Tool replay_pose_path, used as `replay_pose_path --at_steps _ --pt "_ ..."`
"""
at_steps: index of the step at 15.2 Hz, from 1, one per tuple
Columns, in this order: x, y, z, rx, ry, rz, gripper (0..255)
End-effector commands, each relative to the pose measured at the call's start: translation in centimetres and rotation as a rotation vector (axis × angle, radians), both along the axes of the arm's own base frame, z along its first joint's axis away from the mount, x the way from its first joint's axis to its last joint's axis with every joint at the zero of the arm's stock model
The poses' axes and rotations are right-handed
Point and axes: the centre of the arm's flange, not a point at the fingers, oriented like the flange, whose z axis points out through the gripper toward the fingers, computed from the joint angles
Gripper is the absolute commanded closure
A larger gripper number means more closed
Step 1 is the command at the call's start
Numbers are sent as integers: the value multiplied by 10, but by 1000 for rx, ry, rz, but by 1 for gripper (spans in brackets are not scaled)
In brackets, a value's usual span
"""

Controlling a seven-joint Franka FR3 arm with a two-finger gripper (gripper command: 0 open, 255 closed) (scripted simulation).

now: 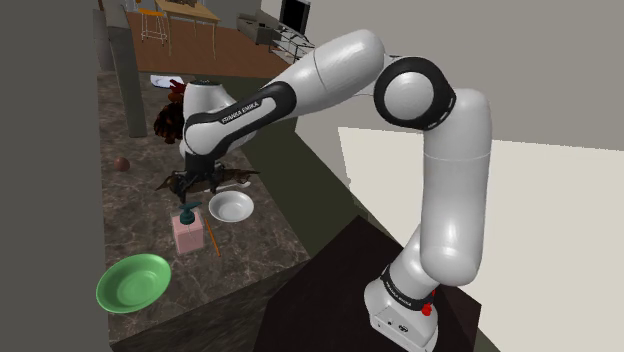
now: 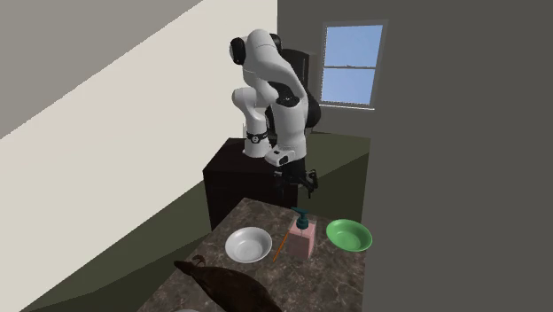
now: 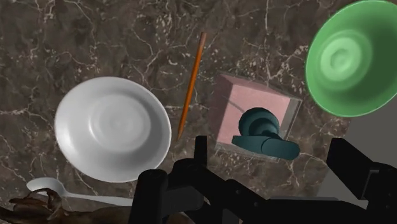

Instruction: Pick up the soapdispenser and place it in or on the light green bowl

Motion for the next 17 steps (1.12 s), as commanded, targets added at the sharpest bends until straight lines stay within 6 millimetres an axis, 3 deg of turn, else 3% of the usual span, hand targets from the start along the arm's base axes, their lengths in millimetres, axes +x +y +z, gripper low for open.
replay_pose_path --at_steps 1,9,17 --pt "17 11 -18 1 3 -12 0" --pt "18 16 -60 1 4 -14 0" --pt "18 16 -60 1 4 -14 0"
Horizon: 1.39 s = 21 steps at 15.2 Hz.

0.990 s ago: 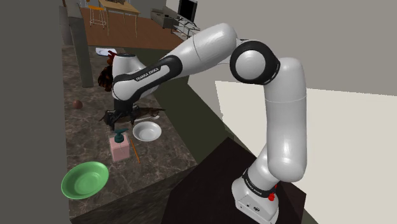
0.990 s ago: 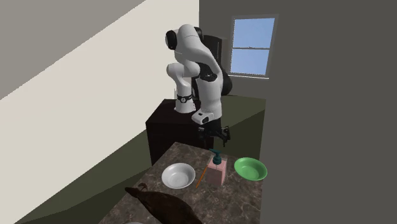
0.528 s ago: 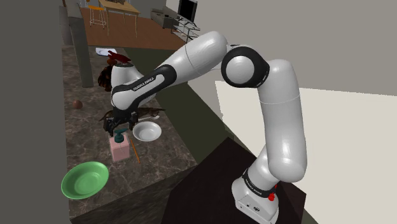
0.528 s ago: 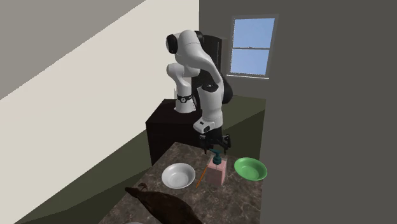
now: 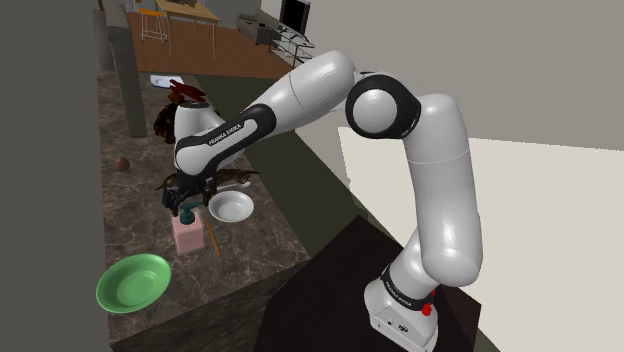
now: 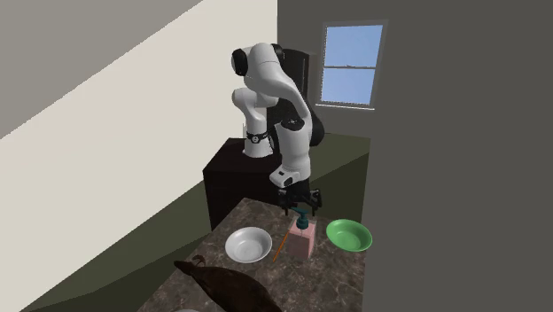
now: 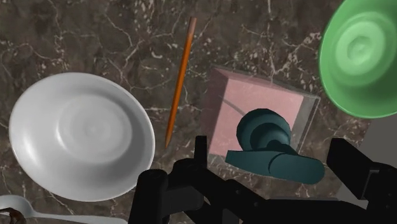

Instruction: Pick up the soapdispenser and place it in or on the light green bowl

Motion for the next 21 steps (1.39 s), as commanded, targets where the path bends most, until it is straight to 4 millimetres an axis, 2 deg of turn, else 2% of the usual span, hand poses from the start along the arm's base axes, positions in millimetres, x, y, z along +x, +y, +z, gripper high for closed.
replay_pose_path --at_steps 1,10,21 --pt "0 0 0 0 0 0 255" --pt "0 0 0 0 0 0 255" --pt "0 0 58 0 0 0 255"
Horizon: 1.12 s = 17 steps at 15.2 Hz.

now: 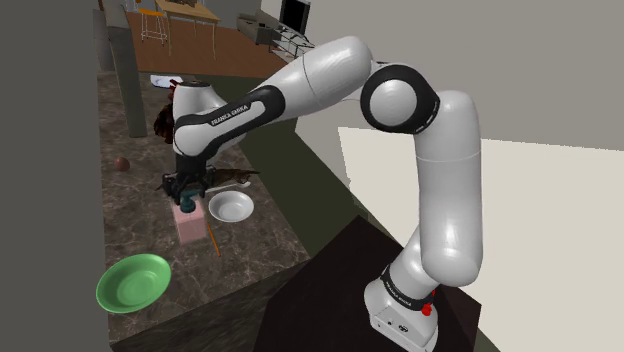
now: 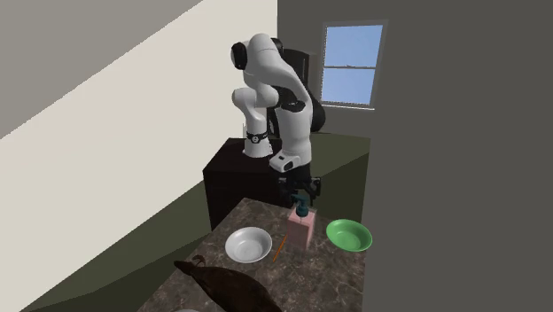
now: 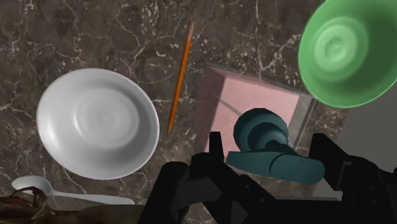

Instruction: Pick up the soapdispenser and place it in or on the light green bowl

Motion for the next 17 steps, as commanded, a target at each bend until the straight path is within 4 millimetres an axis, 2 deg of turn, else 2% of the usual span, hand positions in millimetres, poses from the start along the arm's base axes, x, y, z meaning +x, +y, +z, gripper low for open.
replay_pose_path --at_steps 1,12,17 --pt "0 0 12 0 0 0 255" --pt "0 0 70 0 0 0 255" --pt "-17 59 94 0 0 0 255"
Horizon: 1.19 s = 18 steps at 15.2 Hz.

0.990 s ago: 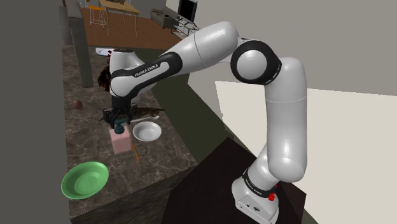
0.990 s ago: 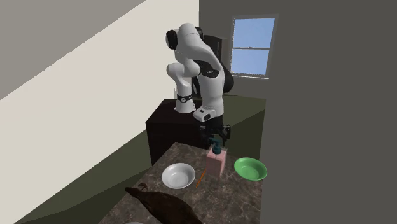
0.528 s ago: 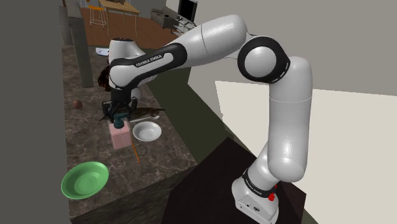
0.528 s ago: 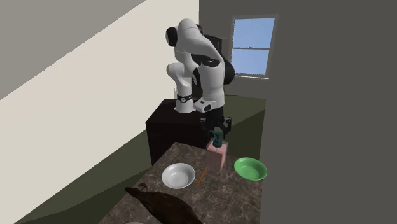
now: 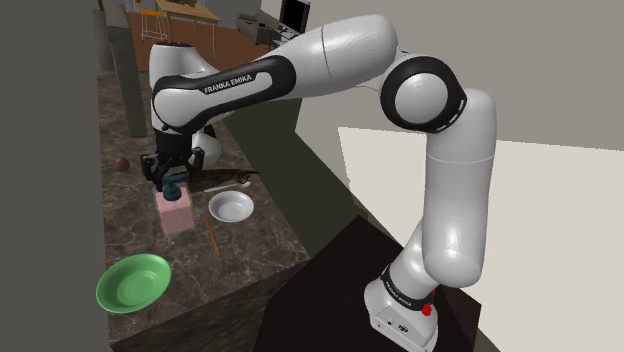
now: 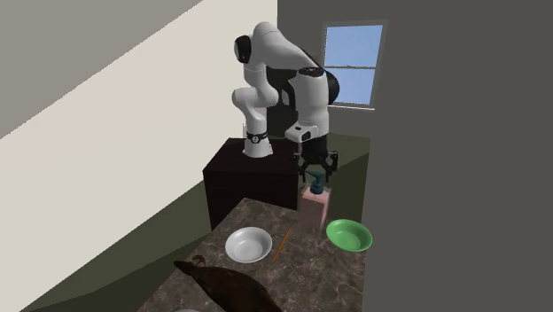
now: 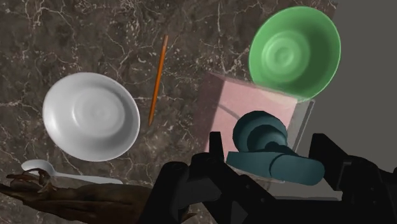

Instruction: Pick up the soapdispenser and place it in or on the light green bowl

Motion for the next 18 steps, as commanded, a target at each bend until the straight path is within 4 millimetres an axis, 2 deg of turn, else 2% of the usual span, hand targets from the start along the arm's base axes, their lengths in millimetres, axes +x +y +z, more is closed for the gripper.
replay_pose_path --at_steps 1,11,18 --pt "-8 25 12 0 0 -1 255" --pt "-42 139 60 0 0 -1 255" --pt "-42 138 23 0 0 -1 255"
